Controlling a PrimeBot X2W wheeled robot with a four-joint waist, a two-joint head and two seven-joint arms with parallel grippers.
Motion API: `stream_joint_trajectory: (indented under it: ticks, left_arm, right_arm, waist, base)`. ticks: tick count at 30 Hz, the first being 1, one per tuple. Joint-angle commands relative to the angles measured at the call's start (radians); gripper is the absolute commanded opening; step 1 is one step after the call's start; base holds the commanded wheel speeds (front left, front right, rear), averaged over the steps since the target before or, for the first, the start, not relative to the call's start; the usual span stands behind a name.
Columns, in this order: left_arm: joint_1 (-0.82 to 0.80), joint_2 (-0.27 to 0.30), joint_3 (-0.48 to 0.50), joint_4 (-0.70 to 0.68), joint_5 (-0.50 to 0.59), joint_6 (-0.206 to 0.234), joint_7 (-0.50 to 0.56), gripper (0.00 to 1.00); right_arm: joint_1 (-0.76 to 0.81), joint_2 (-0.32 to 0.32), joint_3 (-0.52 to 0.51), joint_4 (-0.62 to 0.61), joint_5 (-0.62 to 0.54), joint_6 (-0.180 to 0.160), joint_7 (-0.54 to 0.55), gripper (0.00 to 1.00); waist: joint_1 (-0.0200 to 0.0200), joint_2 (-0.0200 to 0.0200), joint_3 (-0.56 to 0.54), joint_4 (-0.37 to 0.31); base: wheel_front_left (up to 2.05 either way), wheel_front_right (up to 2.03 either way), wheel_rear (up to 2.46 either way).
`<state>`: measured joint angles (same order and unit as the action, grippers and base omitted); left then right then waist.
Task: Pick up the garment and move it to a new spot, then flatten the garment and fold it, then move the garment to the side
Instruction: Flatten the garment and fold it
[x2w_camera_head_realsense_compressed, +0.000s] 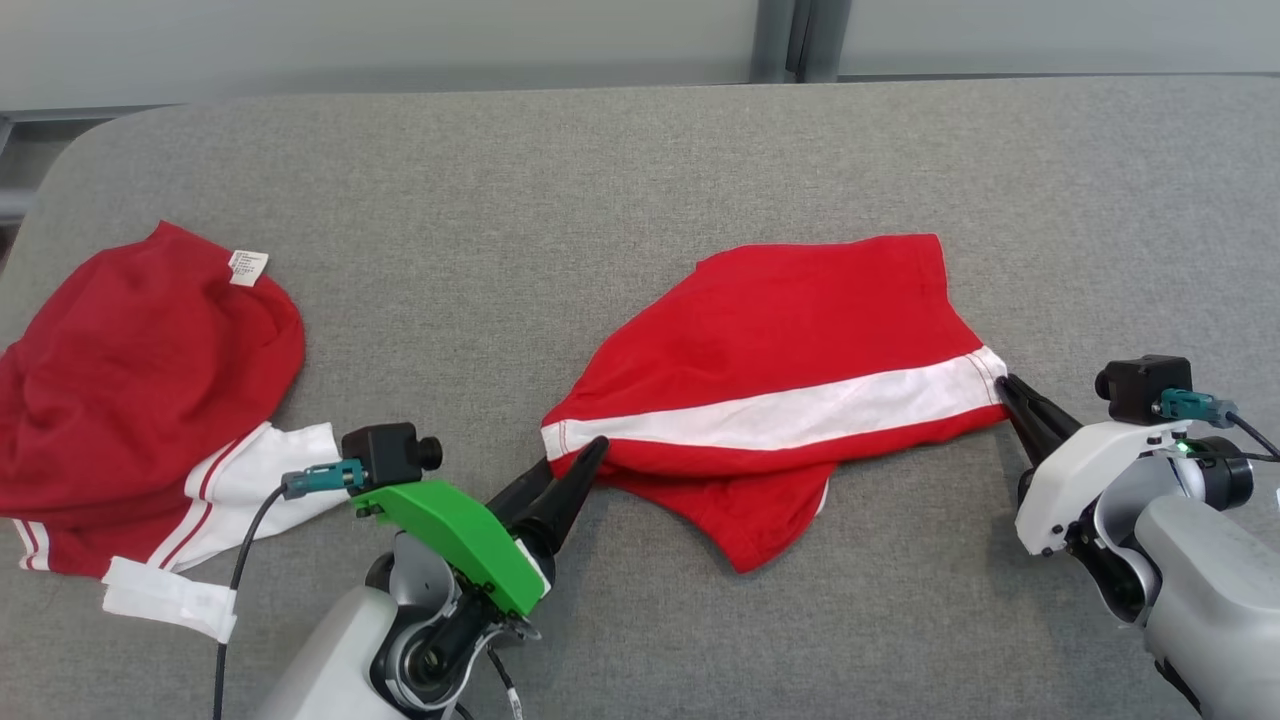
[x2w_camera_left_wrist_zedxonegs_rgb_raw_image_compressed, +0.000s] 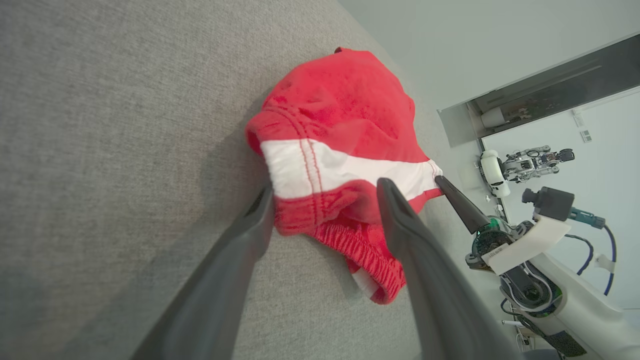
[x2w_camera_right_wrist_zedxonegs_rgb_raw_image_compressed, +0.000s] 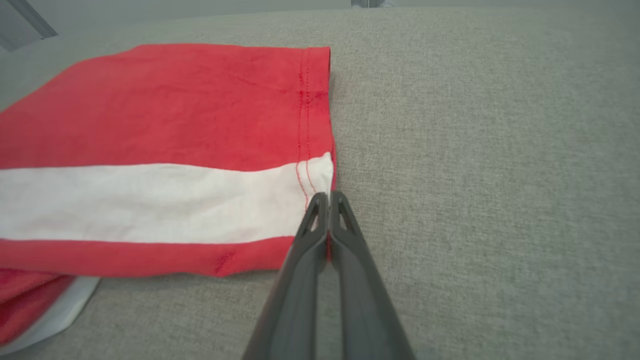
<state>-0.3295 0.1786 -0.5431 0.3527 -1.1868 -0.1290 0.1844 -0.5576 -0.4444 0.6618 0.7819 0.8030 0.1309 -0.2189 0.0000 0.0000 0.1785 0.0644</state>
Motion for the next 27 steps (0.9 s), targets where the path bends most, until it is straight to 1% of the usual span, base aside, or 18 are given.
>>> stream_joint_trajectory:
  ticks: [1, 9, 15, 16, 17, 18, 19, 24, 27]
  left_arm:
    - [-0.031, 0.012, -0.004, 0.011, -0.009, -0.003, -0.014, 1.00]
    - [-0.074, 0.034, -0.028, 0.054, -0.021, -0.003, -0.044, 1.00]
    - [-0.075, 0.041, -0.073, 0.063, -0.046, -0.003, -0.039, 1.00]
    - [-0.075, 0.043, -0.079, 0.062, -0.046, -0.003, -0.042, 0.87]
    - [-0.074, 0.044, -0.084, 0.061, -0.047, -0.003, -0.049, 0.47]
    - [-0.075, 0.045, -0.086, 0.062, -0.047, -0.003, -0.059, 0.31]
    - [-0.078, 0.046, -0.090, 0.065, -0.045, -0.003, -0.067, 0.00]
    - [-0.110, 0.056, -0.108, 0.053, -0.041, -0.003, -0.099, 0.00]
    - [-0.133, 0.080, -0.115, 0.005, -0.034, -0.003, -0.107, 0.00]
  right_arm:
    - [0.018, -0.008, -0.009, -0.006, -0.011, 0.000, 0.007, 0.00]
    - [0.031, -0.009, -0.030, -0.022, -0.036, 0.000, 0.026, 0.00]
    - [0.043, -0.003, -0.054, -0.033, -0.052, 0.000, 0.035, 0.00]
    - [0.043, -0.002, -0.058, -0.035, -0.055, 0.000, 0.037, 0.00]
    - [0.044, -0.001, -0.062, -0.037, -0.055, 0.000, 0.037, 0.00]
    - [0.046, 0.000, -0.065, -0.040, -0.060, 0.000, 0.038, 0.00]
    - [0.047, 0.002, -0.067, -0.044, -0.062, 0.000, 0.039, 0.00]
    - [0.047, -0.002, -0.082, -0.085, -0.069, 0.000, 0.047, 0.00]
    - [0.041, -0.014, -0.118, -0.160, -0.032, 0.000, 0.044, 0.00]
  waist:
    - [0.0000, 0.0000, 0.006, -0.008]
    - [0.0000, 0.0000, 0.015, -0.026]
    - [0.0000, 0.0000, 0.014, -0.032]
    - [0.0000, 0.0000, 0.014, -0.033]
    - [0.0000, 0.0000, 0.012, -0.033]
    - [0.0000, 0.0000, 0.010, -0.032]
    - [0.0000, 0.0000, 0.009, -0.032]
    - [0.0000, 0.0000, 0.002, -0.030]
    - [0.0000, 0.0000, 0.003, -0.031]
  base:
    - [0.00, 0.00, 0.00]
    - [0.00, 0.00, 0.00]
    - [0.00, 0.00, 0.00]
    - [0.00, 0.00, 0.00]
    - [0.00, 0.00, 0.00]
    - [0.00, 0.00, 0.00]
    - [0.00, 0.00, 0.00]
    - [0.00, 0.00, 0.00]
    - [0.00, 0.00, 0.00]
